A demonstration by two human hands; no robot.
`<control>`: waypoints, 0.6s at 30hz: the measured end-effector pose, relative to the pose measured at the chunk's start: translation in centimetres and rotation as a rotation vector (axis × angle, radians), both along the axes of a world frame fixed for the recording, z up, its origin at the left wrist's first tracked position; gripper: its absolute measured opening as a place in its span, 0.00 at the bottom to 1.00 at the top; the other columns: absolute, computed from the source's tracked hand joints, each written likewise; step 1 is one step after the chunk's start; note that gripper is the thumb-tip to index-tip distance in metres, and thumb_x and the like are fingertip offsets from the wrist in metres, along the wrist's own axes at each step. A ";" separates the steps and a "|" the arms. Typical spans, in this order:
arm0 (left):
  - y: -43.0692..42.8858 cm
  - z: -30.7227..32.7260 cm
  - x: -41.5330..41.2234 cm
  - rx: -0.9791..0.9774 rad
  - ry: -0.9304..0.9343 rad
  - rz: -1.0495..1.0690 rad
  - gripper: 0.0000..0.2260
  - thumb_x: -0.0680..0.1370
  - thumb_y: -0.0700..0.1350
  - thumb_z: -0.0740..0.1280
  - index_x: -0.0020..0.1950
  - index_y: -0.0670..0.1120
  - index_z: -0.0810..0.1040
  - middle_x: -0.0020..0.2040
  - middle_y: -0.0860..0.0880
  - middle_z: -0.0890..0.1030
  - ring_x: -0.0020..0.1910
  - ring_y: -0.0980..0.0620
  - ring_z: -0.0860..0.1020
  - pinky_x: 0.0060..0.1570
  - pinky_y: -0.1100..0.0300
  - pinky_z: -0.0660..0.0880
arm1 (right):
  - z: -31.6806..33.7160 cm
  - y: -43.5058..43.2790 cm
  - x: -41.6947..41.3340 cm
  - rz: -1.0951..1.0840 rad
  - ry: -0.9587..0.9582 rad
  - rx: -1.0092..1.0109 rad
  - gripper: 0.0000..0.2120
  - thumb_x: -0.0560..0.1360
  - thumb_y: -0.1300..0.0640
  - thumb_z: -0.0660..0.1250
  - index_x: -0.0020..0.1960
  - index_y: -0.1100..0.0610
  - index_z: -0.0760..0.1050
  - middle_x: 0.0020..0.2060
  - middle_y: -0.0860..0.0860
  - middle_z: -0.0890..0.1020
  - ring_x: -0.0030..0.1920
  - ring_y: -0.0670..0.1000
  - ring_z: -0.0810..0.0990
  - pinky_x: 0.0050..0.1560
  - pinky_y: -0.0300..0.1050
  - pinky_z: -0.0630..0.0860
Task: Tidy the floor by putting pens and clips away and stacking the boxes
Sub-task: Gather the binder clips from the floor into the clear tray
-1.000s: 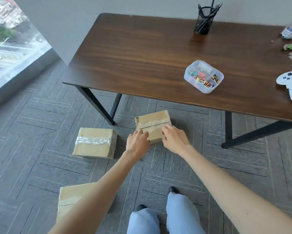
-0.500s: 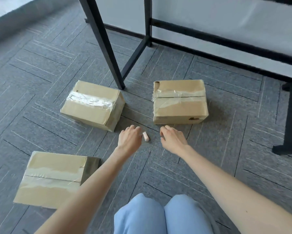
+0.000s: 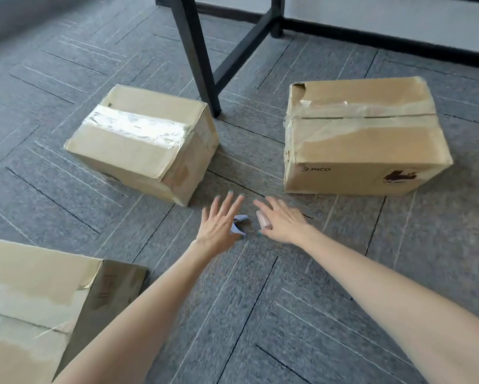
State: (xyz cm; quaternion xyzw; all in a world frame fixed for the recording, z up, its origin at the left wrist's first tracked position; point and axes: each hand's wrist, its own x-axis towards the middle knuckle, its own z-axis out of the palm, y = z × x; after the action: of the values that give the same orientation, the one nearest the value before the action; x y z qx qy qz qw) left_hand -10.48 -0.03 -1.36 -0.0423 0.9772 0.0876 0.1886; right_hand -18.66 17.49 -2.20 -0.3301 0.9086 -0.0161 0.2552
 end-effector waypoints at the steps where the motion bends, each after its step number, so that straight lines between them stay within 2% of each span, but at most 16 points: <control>1: 0.0 -1.0 -0.3 -0.007 0.009 -0.012 0.42 0.74 0.57 0.69 0.78 0.54 0.44 0.79 0.50 0.49 0.77 0.43 0.50 0.71 0.41 0.56 | -0.8 -0.1 0.0 0.015 0.037 0.008 0.33 0.78 0.48 0.62 0.77 0.49 0.50 0.74 0.57 0.56 0.71 0.60 0.60 0.57 0.55 0.74; 3: 0.1 -2.4 -0.6 -0.001 0.073 -0.023 0.33 0.75 0.56 0.68 0.75 0.50 0.58 0.71 0.48 0.63 0.70 0.43 0.63 0.65 0.47 0.66 | -2.0 -0.3 0.3 0.016 0.098 -0.040 0.27 0.78 0.53 0.63 0.74 0.53 0.58 0.69 0.59 0.61 0.66 0.60 0.65 0.52 0.52 0.75; 5: 0.5 -2.9 -0.6 0.038 0.127 0.003 0.25 0.75 0.56 0.67 0.68 0.47 0.66 0.62 0.48 0.69 0.62 0.46 0.69 0.56 0.51 0.72 | -2.5 -0.3 0.5 -0.021 0.090 -0.140 0.21 0.78 0.60 0.63 0.69 0.55 0.62 0.62 0.58 0.67 0.57 0.57 0.72 0.46 0.48 0.74; 7: 0.6 -2.4 -0.7 0.058 0.137 0.029 0.23 0.75 0.57 0.67 0.63 0.47 0.68 0.59 0.48 0.71 0.59 0.48 0.70 0.52 0.52 0.74 | -2.1 0.0 0.4 -0.057 0.058 -0.205 0.15 0.79 0.63 0.60 0.64 0.57 0.65 0.57 0.58 0.70 0.49 0.53 0.73 0.42 0.45 0.71; 9: 0.6 -0.9 -1.1 0.073 0.135 0.059 0.22 0.75 0.58 0.67 0.61 0.46 0.69 0.57 0.48 0.72 0.56 0.48 0.72 0.49 0.54 0.75 | -0.6 0.5 0.2 -0.093 0.029 -0.230 0.11 0.79 0.64 0.60 0.61 0.58 0.67 0.55 0.57 0.71 0.45 0.51 0.72 0.42 0.45 0.71; 13: 0.9 6.0 -2.0 0.127 0.126 0.113 0.23 0.74 0.59 0.67 0.61 0.45 0.68 0.57 0.48 0.71 0.50 0.49 0.75 0.44 0.56 0.78 | 6.5 1.6 0.5 -0.156 -0.033 -0.250 0.12 0.79 0.63 0.61 0.61 0.57 0.68 0.54 0.55 0.72 0.45 0.50 0.73 0.48 0.48 0.78; 18: 2.4 20.9 -3.4 0.170 0.133 0.138 0.24 0.75 0.57 0.67 0.65 0.46 0.66 0.59 0.48 0.69 0.48 0.49 0.77 0.40 0.54 0.79 | 21.1 2.1 -0.3 -0.270 -0.001 -0.333 0.17 0.76 0.63 0.66 0.63 0.57 0.68 0.56 0.54 0.74 0.52 0.53 0.77 0.49 0.46 0.79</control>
State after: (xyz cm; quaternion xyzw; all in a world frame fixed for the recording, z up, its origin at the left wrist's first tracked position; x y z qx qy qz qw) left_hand -13.89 2.39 19.56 -0.0875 0.9714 0.1853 0.1198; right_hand -18.94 19.57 18.92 -0.2430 0.9293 -0.2000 0.1931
